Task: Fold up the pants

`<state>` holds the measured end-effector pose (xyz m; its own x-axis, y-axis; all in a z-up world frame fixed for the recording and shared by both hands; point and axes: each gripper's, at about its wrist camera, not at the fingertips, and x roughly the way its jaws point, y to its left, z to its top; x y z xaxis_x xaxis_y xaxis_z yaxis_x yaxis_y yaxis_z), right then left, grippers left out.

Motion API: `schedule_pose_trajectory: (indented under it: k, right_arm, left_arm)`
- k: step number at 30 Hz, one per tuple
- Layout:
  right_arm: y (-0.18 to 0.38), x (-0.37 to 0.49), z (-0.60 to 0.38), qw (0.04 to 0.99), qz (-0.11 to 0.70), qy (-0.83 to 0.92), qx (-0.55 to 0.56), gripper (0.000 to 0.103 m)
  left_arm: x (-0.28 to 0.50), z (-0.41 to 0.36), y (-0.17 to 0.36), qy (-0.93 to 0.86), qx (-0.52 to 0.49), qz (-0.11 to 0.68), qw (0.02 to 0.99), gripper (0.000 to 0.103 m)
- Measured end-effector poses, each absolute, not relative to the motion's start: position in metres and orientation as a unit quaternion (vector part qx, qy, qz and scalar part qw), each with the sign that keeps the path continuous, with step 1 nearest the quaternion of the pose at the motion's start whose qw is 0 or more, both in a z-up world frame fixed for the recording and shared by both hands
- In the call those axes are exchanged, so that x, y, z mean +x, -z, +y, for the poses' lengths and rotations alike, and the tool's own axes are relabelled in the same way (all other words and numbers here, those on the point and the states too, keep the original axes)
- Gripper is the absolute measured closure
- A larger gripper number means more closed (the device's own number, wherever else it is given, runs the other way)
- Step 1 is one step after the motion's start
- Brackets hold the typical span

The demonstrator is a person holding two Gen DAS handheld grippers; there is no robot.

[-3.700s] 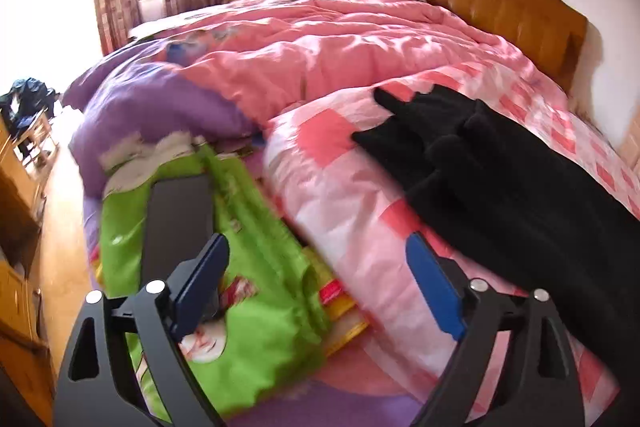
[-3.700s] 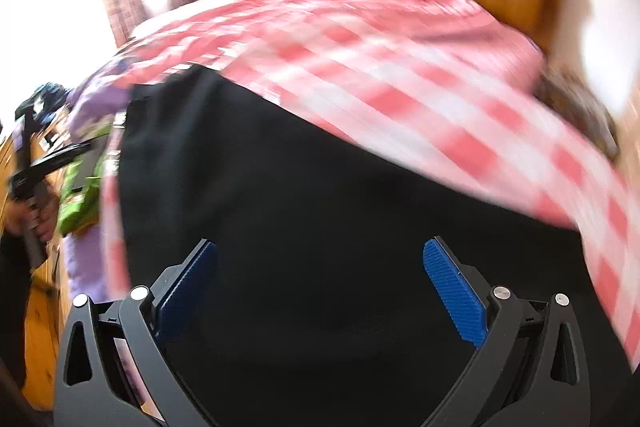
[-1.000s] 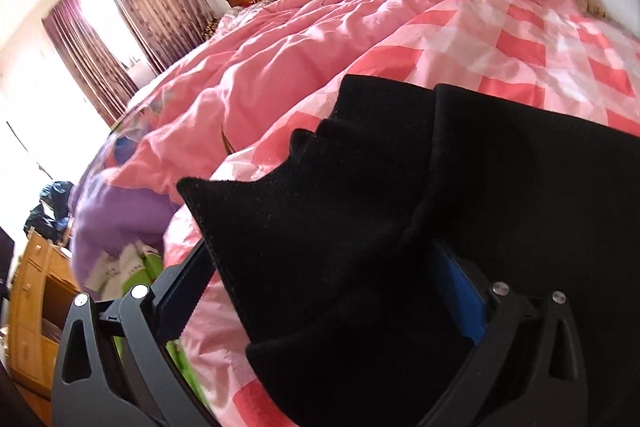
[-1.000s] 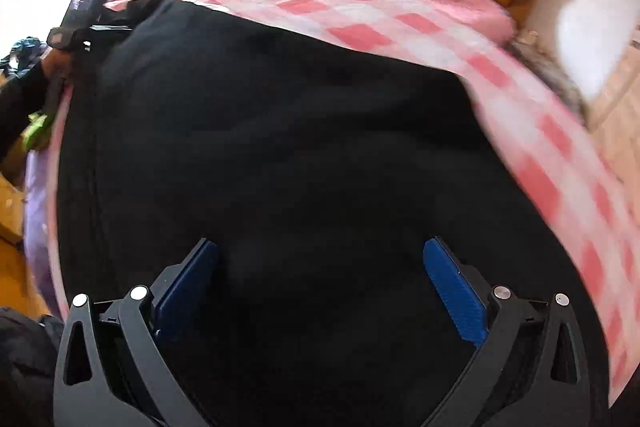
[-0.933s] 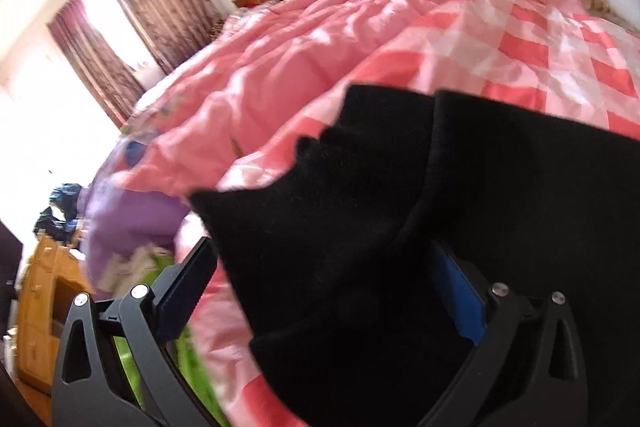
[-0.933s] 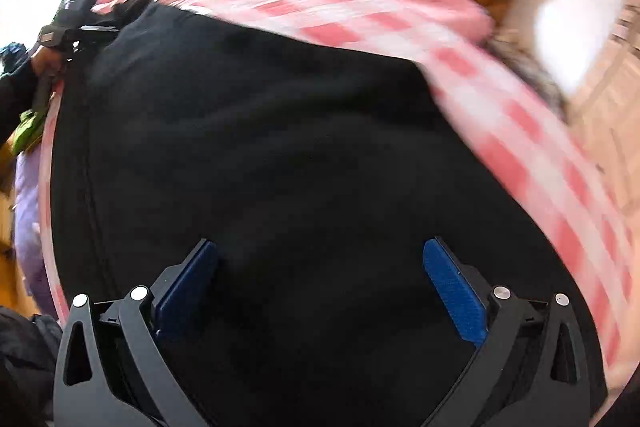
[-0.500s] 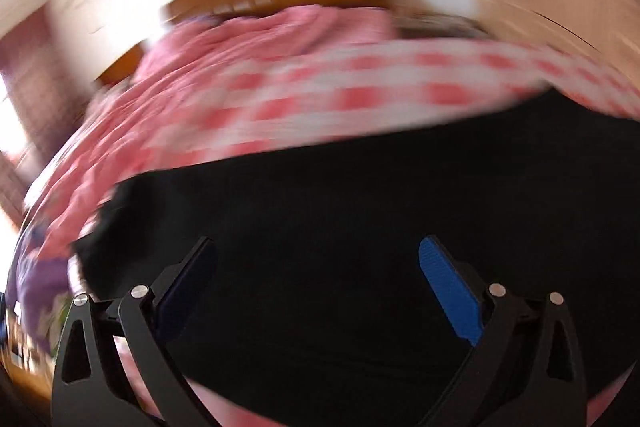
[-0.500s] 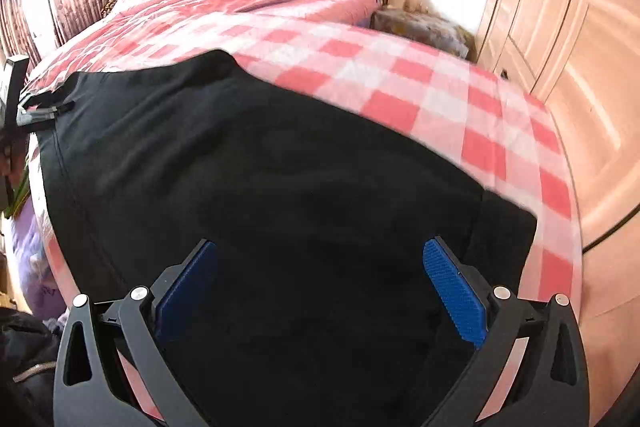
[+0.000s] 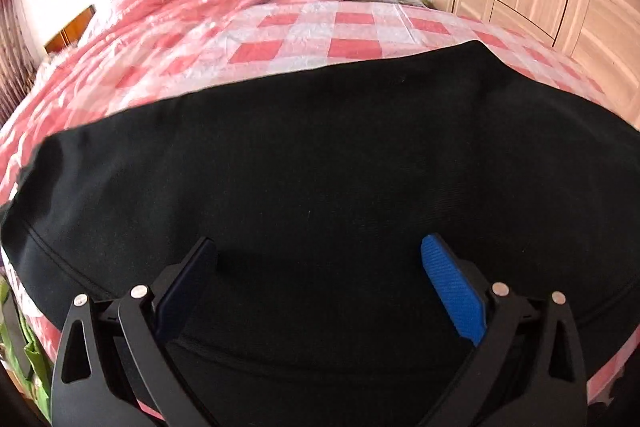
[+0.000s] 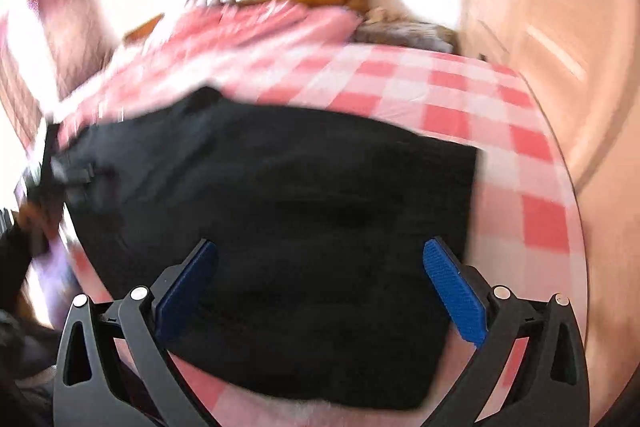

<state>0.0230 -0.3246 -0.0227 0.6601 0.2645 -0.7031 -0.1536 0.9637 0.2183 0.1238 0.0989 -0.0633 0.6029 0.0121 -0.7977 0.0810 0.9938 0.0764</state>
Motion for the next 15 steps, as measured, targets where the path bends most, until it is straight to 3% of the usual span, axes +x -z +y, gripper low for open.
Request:
schedule_pose_trajectory:
  k: [6,15]
  right_arm:
    - [0.020,0.008,-0.304,0.917,0.379,-0.122,0.033,0.004]
    - [0.052,0.027,-0.248,0.895,0.423,-0.129,-0.065,0.004]
  left_arm:
    - [0.113,0.084,0.063,-0.020,0.080,0.414,0.907,0.001]
    - [0.112,0.082,0.059,-0.032,0.094,0.406,0.908,0.001]
